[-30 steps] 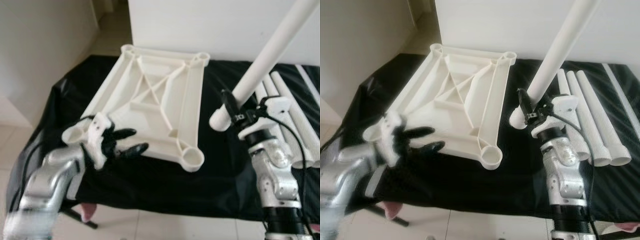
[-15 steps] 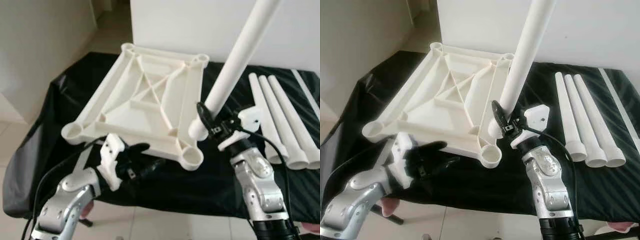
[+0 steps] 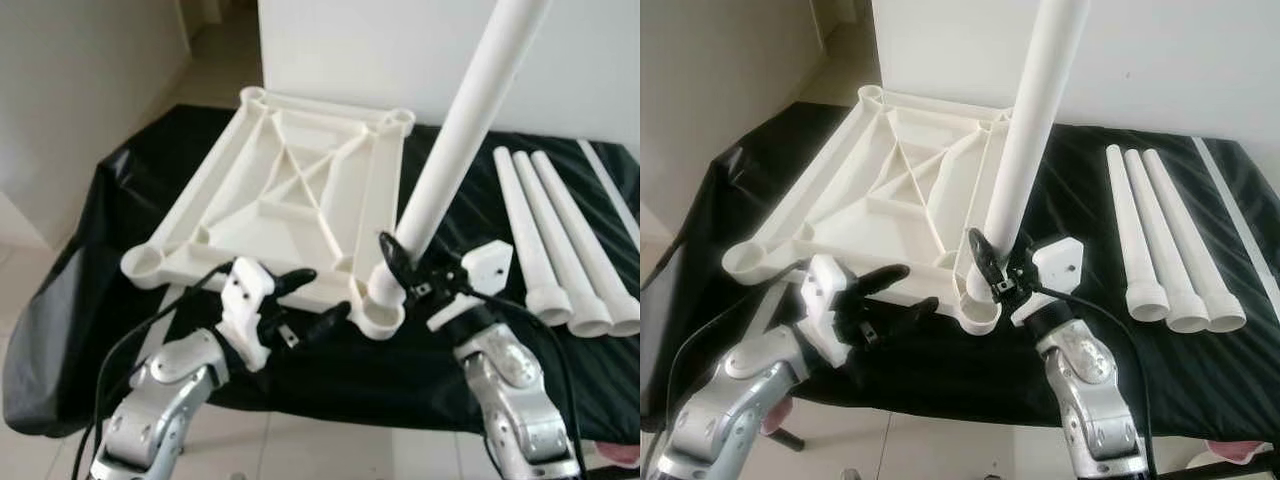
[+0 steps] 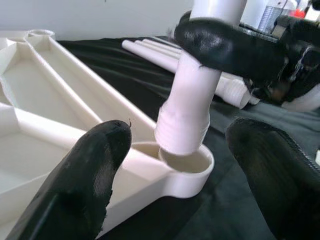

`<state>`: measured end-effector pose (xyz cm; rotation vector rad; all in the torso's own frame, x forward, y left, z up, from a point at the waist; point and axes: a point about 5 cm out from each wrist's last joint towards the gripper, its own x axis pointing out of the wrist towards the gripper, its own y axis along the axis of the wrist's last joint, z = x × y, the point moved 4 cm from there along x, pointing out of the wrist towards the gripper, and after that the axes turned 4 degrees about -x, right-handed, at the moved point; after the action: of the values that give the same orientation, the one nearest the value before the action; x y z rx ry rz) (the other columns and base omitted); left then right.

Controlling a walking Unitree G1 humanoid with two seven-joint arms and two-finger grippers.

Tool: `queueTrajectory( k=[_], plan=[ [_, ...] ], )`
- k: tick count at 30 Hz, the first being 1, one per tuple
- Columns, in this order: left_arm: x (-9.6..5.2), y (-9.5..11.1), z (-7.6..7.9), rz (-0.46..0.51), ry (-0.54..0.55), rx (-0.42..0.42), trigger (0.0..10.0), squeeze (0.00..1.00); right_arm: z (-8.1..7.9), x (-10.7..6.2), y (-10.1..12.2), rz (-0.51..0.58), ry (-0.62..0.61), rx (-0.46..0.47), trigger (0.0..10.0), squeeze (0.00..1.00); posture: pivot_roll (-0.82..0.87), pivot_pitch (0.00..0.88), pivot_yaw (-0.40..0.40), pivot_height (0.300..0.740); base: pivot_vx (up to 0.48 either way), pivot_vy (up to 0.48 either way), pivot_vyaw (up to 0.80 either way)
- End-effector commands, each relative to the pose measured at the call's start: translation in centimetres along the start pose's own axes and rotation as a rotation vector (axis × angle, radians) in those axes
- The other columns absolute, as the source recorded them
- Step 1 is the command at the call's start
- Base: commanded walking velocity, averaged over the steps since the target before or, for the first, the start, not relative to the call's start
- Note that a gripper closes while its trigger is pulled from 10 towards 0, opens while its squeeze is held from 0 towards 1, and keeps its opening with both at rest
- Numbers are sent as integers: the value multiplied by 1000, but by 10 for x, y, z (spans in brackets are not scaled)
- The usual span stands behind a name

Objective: Building children table

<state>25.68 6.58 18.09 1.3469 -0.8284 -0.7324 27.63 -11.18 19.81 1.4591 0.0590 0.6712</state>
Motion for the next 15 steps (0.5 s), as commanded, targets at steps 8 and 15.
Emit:
queueTrajectory(
  k=[8,15],
  plan=[
    [2,4,-5,6,68,-18,10000,0,-17,-15,-19,-80,86,-25,10000,0,37,100,-34,740,0,0,0],
    [3,5,-6,1,70,-45,10000,0,-22,-27,-33,-135,143,-34,10000,0,29,112,-17,740,0,0,0]
  ],
)
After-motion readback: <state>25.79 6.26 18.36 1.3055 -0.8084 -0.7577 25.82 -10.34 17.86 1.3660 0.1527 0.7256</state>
